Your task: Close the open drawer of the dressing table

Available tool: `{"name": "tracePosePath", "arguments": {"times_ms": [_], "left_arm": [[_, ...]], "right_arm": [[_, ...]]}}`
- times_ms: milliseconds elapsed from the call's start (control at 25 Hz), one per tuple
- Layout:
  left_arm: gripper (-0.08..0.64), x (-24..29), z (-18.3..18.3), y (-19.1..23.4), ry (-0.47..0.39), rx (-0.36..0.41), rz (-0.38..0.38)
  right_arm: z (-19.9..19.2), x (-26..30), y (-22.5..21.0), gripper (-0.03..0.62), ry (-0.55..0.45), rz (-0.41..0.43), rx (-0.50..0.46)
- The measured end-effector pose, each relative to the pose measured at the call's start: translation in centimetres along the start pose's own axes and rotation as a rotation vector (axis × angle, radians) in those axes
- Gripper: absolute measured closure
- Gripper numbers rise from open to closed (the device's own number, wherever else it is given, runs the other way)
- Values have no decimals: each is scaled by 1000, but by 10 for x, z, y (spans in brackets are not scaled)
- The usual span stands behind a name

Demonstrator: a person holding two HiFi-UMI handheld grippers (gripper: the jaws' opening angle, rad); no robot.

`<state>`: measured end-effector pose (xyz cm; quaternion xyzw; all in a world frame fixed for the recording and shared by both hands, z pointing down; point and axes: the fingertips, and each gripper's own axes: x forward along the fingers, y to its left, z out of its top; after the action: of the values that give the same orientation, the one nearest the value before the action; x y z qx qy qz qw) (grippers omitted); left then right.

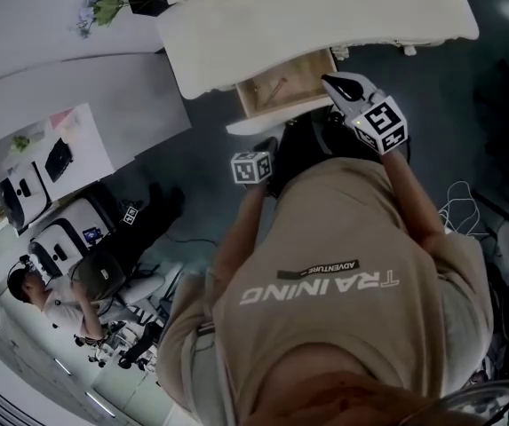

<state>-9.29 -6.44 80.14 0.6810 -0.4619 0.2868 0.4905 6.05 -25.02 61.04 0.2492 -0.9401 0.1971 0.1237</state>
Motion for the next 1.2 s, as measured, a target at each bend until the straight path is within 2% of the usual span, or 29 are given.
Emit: {"name": "tracePosePath", "arguments": {"times_ms": [240,440,680,800,1040,1200], "left_arm": [[563,15,4,20,26,4,-19],[563,21,3,25,67,5,-60],[563,20,21,45,100,29,-100],[563,20,33,53,110,33,-143],[563,27,77,75,143,144,-183],[563,32,95,85,132,100,-206]], "right_arm": [[-12,-1,-15,588,40,-33,8],[-9,3,-20,588,26,-67,79],[17,33,-24,588,47,-65,83],[34,56,-23,588,69,-61,51],[67,109,-24,588,53,-32,56],[83,132,-25,588,55,-41,50]]}}
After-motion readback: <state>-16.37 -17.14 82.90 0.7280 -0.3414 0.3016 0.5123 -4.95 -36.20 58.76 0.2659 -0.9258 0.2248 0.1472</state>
